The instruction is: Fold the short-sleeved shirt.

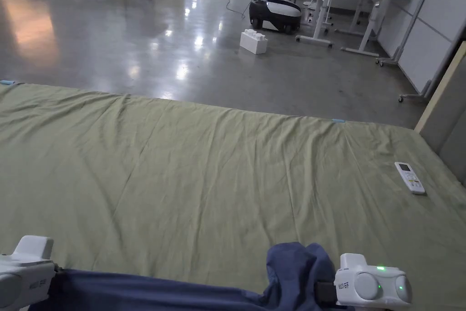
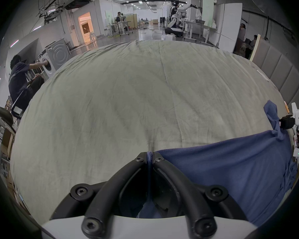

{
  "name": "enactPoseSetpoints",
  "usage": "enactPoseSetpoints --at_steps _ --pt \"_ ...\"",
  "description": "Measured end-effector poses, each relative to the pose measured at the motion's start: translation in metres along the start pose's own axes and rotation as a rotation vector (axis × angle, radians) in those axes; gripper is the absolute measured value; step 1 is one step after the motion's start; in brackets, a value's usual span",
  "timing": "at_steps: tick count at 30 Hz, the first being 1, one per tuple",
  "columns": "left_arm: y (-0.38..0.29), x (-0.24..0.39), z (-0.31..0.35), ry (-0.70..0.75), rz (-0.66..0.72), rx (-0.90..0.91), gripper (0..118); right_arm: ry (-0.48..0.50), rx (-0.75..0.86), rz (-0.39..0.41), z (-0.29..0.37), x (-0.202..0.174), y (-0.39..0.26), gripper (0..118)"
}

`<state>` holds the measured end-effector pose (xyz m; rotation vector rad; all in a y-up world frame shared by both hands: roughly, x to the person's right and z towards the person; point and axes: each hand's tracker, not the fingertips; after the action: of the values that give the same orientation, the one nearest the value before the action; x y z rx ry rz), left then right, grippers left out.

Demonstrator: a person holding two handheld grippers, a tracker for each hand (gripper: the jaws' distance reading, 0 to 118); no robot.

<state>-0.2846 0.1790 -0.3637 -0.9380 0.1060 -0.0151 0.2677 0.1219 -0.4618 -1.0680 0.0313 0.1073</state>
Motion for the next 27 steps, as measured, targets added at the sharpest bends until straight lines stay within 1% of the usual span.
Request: enactPoseSetpoints --at_steps 2,3,6,7,8,9,12,15,21,27 --pt "-0.002 0.0 -0.001 0.003 0.005 -0.002 5 -0.007 -0.004 -0.009 0.002 0.001 0.005 84" --pt "-0.002 0.0 -0.001 0.004 0.005 -0.002 5 -0.013 0.003 -0.01 0.004 -0.001 0.004 78" --pt "-0.005 0.002 -0.001 0.009 0.003 -0.003 5 -0.038 0.034 0.007 0.002 -0.001 0.008 43" --pt "-0.005 0.001 -0.001 0.009 0.007 -0.003 5 -0.046 0.039 0.018 0.002 -0.001 0.01 21" --pt "-0.006 0.002 0.001 0.008 0.013 -0.001 5 -0.037 0.051 0.02 0.002 0.0 0.011 3" --pt "-0.006 0.002 0.003 0.007 0.018 0.001 5 -0.022 0.053 0.016 0.003 0.0 0.011 2" --pt "-0.008 0.002 0.011 0.004 0.027 0.013 5 -0.024 0.063 0.01 0.013 -0.003 0.005 2" --pt "-0.01 0.0 0.019 0.0 0.032 0.023 5 0.0 0.131 -0.013 0.03 -0.006 -0.002 2" --pt "-0.016 -0.006 0.047 -0.032 0.045 0.065 5 0.046 0.245 -0.031 0.092 -0.003 -0.018 2" --pt "-0.03 -0.018 0.089 -0.074 0.058 0.135 5 0.067 0.332 -0.041 0.158 0.006 -0.047 2"
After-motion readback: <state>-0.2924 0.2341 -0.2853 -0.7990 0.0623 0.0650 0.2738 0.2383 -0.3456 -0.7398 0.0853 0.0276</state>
